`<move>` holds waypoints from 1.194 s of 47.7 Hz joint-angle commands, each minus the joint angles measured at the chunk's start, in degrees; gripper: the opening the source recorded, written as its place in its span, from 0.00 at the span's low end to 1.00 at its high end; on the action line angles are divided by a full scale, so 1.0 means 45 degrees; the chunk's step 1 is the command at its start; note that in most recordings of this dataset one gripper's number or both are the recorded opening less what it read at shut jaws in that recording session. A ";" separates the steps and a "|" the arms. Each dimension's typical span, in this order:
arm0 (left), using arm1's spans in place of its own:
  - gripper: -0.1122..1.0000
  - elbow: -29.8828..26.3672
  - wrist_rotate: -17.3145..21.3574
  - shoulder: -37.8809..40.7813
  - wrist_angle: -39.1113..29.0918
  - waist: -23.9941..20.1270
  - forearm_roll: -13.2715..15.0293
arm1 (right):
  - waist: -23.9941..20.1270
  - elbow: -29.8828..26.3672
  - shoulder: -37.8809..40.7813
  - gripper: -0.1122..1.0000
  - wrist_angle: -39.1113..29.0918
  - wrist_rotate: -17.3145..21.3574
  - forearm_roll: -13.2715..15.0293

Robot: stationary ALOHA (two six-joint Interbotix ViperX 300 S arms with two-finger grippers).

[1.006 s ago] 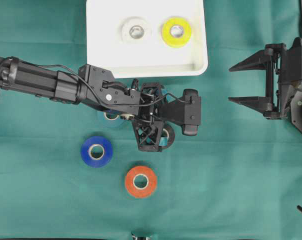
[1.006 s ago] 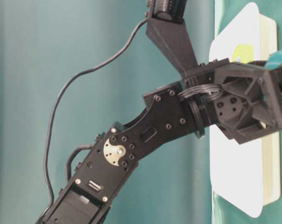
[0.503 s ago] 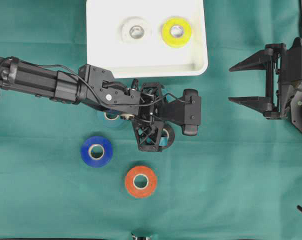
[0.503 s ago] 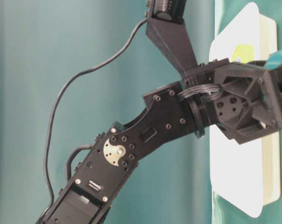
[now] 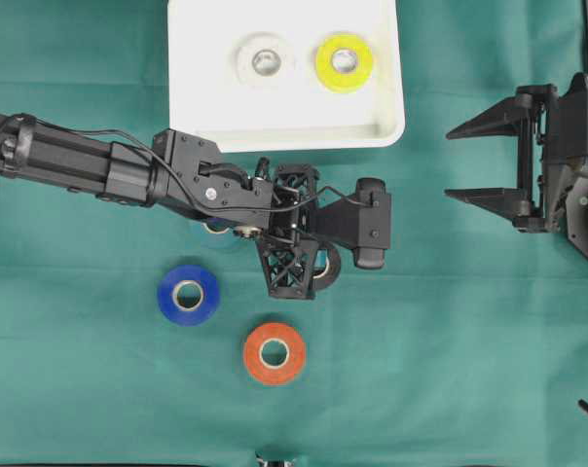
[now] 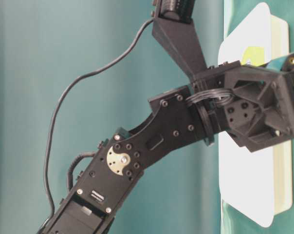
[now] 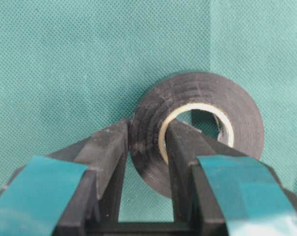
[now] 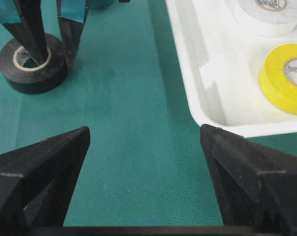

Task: Pick up the tape from a random location and place it into the white case.
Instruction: 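Lower the left gripper into the black roll's hole and close it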

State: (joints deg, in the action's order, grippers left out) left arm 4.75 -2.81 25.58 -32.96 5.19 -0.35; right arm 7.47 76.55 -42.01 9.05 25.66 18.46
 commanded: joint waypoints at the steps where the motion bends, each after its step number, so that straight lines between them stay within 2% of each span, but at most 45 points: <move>1: 0.27 -0.0195 -0.0020 -0.0273 0.0039 0.0020 0.0039 | 0.0000 -0.0293 0.0020 0.90 0.0059 -0.0020 0.0020; 24: 0.27 -0.0234 -0.0332 -0.0469 -0.0078 0.0078 0.0059 | 0.0000 -0.0313 0.0020 0.90 0.0059 -0.0020 0.0000; 48: 0.27 -0.0664 -0.0312 -0.2988 -0.2090 0.0039 0.0039 | 0.0020 -0.0313 0.0020 0.90 0.0059 -0.0020 0.0020; 57: 0.27 -0.1328 -0.0254 -0.3691 -0.3164 0.0020 0.0020 | 0.0020 -0.0313 0.0020 0.90 0.0059 -0.0039 0.0020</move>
State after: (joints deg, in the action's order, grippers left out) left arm 1.32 -4.22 12.13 -45.79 5.36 -0.18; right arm 7.47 76.55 -42.01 9.05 25.58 18.46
